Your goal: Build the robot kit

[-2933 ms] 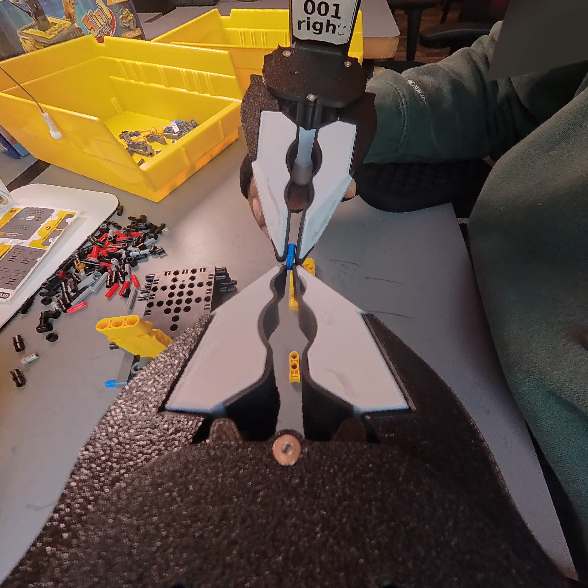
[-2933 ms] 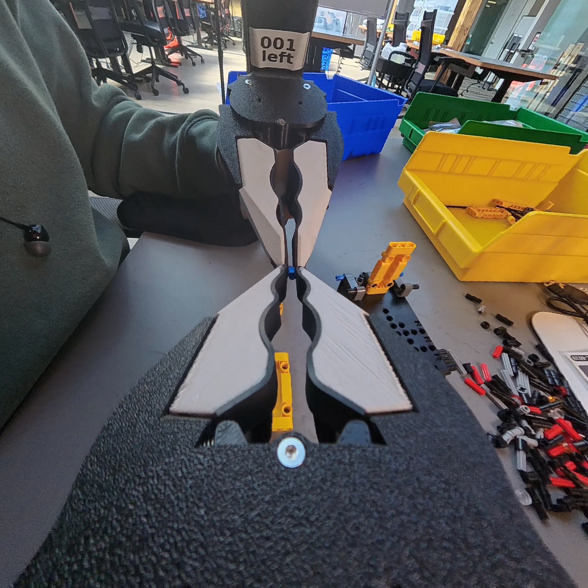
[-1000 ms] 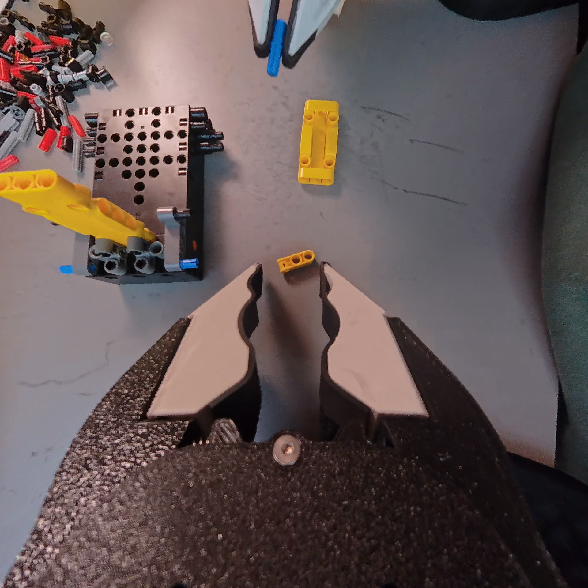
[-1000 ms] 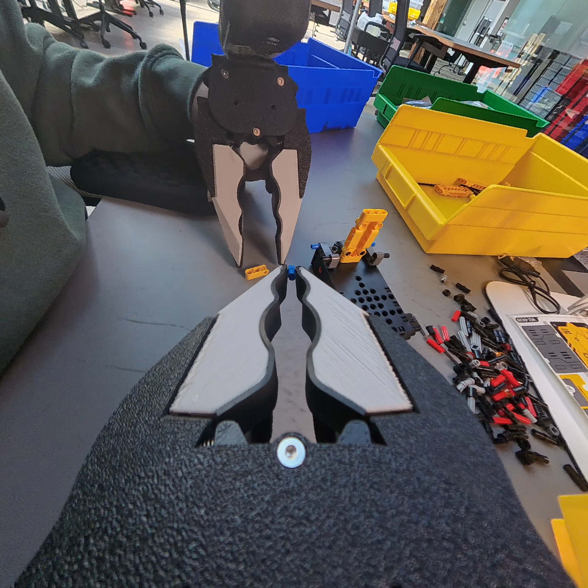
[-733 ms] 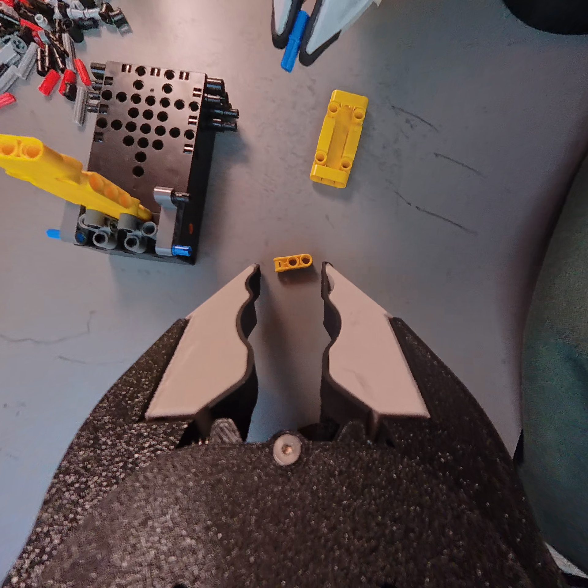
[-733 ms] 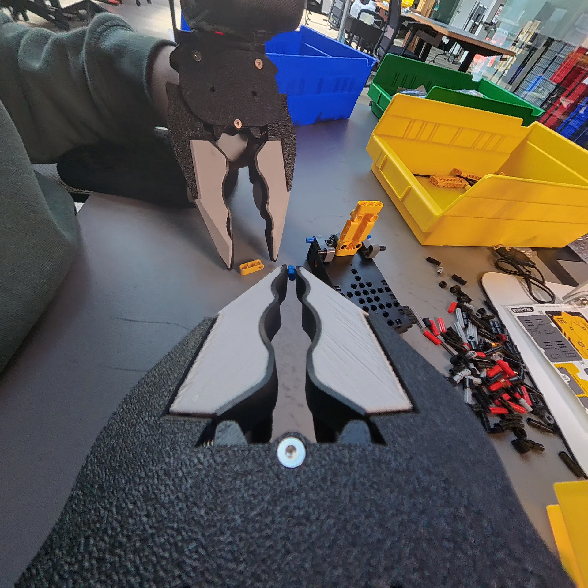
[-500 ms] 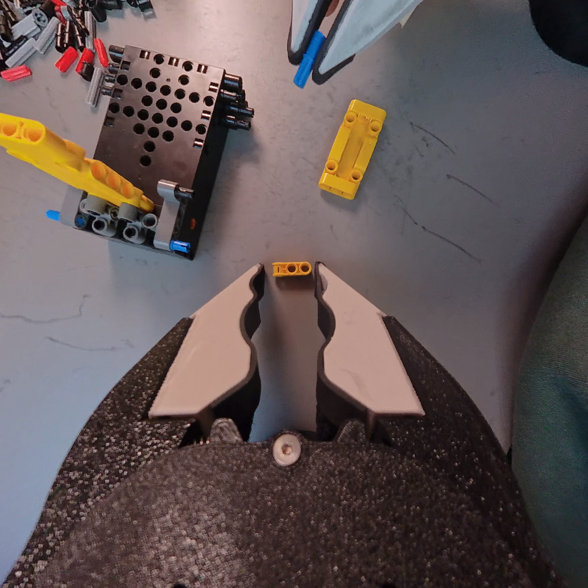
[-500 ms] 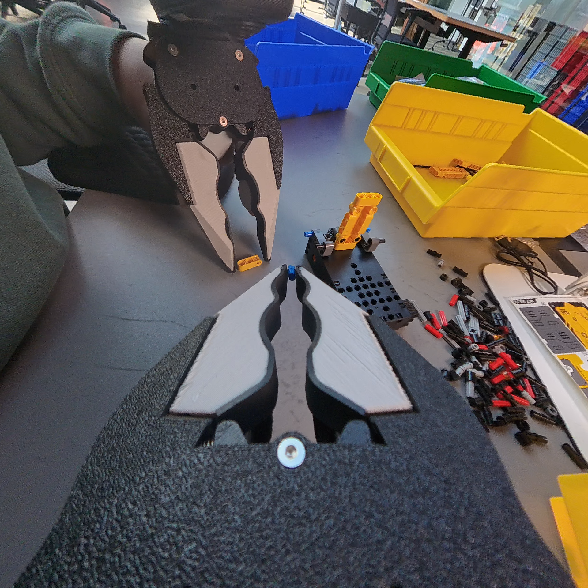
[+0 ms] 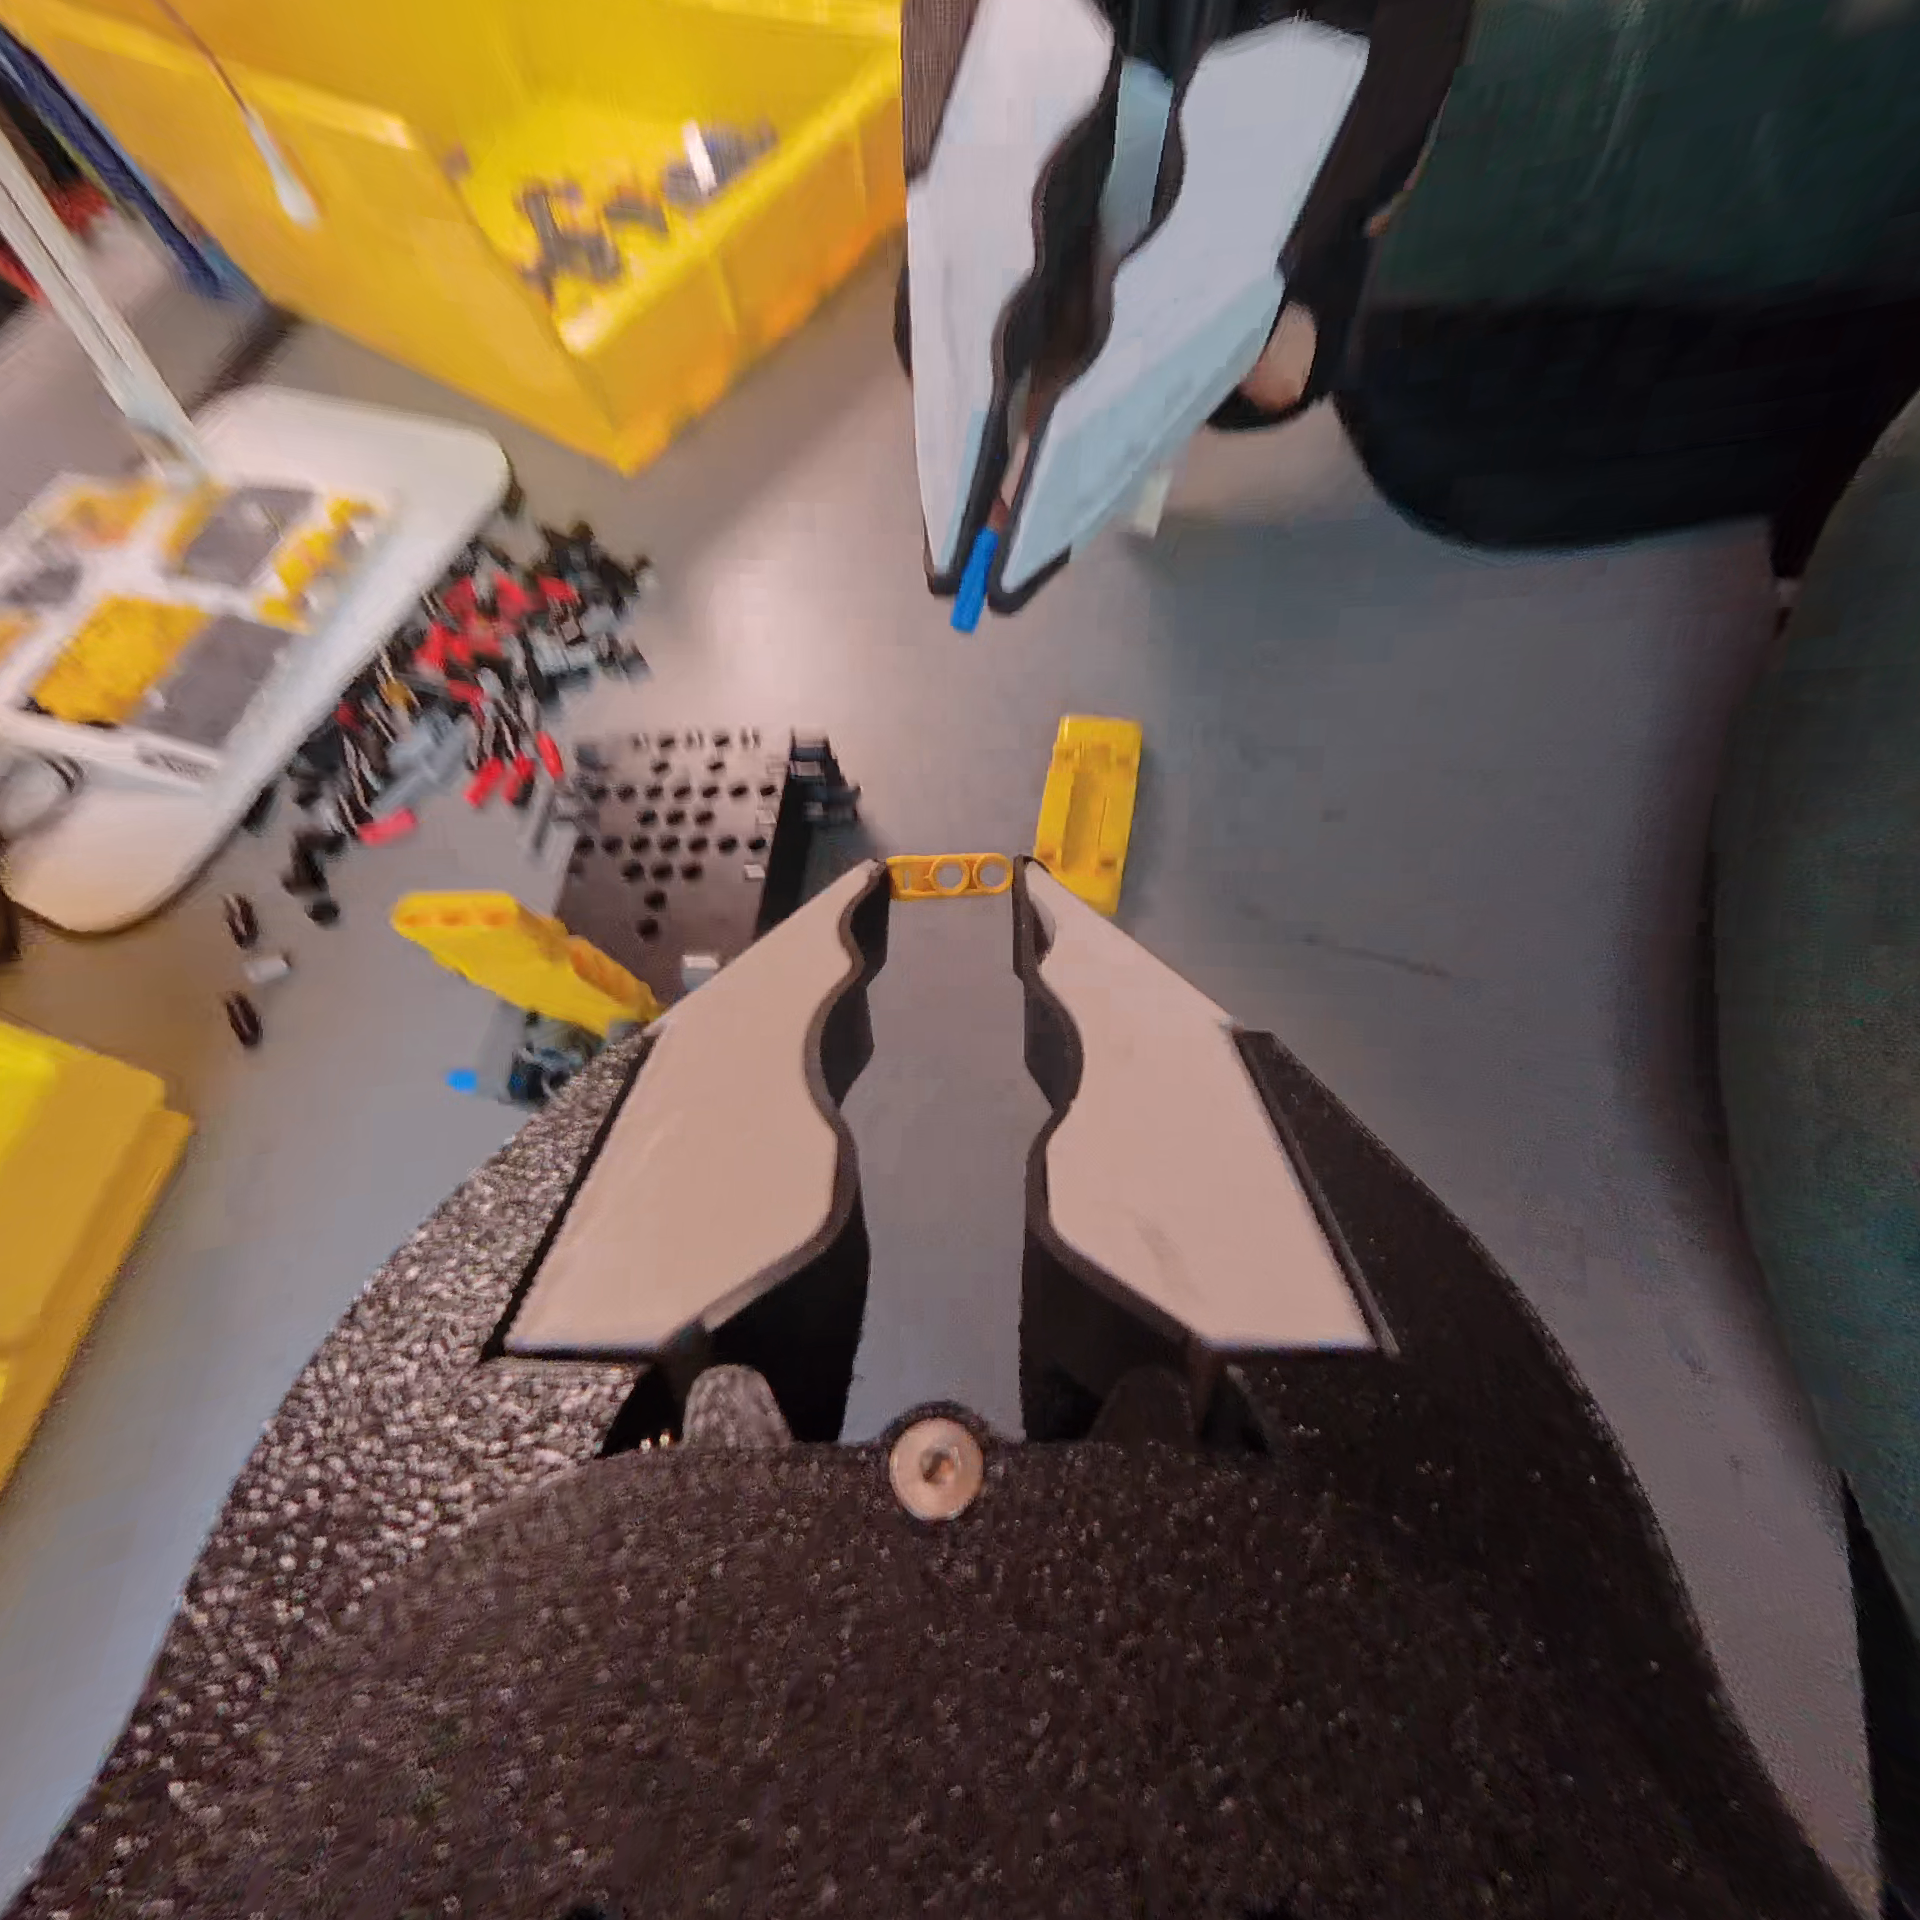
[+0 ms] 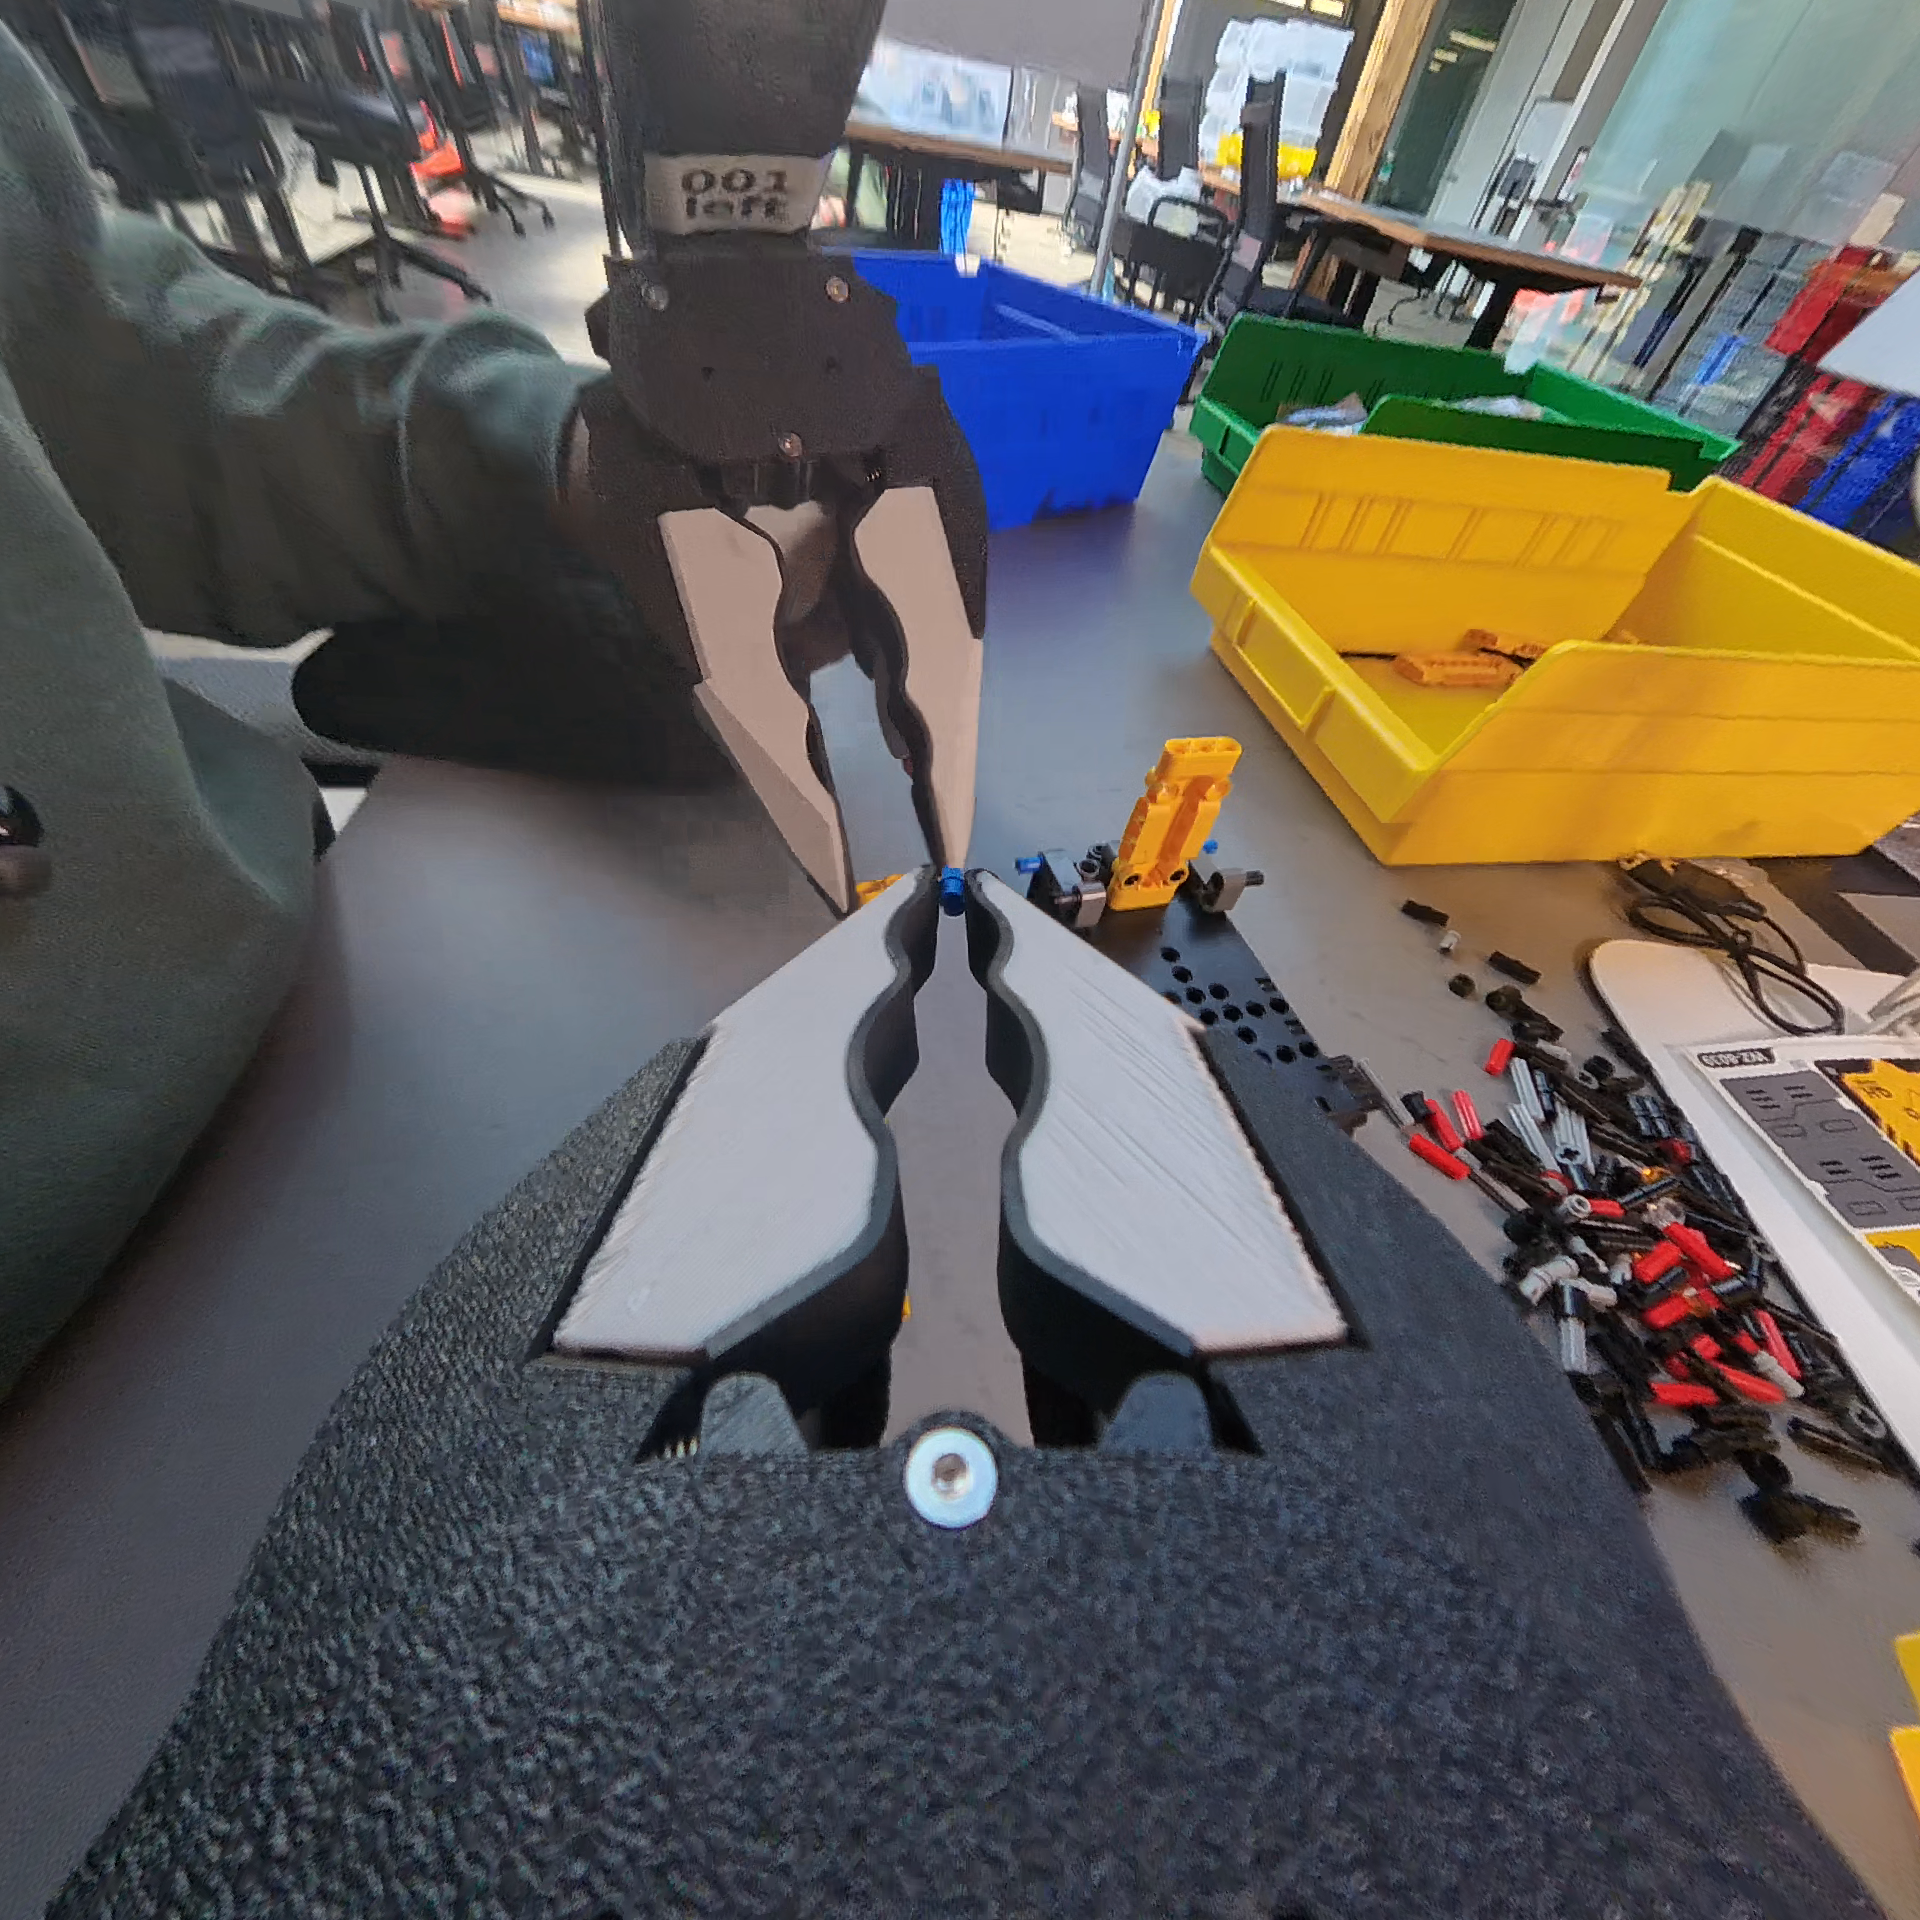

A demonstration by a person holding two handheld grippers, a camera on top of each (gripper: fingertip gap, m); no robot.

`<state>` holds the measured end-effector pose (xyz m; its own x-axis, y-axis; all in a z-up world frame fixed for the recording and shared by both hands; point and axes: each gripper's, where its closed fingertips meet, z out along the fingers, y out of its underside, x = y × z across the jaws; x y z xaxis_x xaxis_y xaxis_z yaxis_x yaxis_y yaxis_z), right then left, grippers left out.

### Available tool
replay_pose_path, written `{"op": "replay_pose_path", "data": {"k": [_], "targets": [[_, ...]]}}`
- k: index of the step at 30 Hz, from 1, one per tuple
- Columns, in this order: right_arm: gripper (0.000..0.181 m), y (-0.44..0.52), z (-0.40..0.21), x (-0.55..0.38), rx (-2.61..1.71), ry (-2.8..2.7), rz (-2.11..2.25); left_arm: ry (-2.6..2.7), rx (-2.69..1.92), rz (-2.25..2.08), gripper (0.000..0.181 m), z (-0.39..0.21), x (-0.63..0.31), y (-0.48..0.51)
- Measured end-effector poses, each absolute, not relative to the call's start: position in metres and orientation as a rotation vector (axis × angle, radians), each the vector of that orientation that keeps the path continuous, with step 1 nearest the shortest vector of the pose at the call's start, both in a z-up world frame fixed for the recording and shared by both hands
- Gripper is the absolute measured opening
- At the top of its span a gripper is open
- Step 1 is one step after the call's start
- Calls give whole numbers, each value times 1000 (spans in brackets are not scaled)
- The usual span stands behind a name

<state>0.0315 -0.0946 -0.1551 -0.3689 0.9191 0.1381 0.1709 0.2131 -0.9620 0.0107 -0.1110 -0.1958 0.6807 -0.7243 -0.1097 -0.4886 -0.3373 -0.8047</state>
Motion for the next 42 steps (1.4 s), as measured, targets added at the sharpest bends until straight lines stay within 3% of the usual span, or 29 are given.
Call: {"op": "replay_pose_path", "data": {"k": [7, 24, 42], "targets": [[5, -88, -125, 36, -1035, -1551, 1401, 989, -1620, -266, 23, -136, 33, -92], [4, -103, -148, 39, -991, -1738, 1343, 1104, -1618, -363, 22, -156, 47, -109], [4, -99, -180, 28, -1331, -1821, 1192, 1339, -1658, 134, 26, -190, 34, -103]]}}
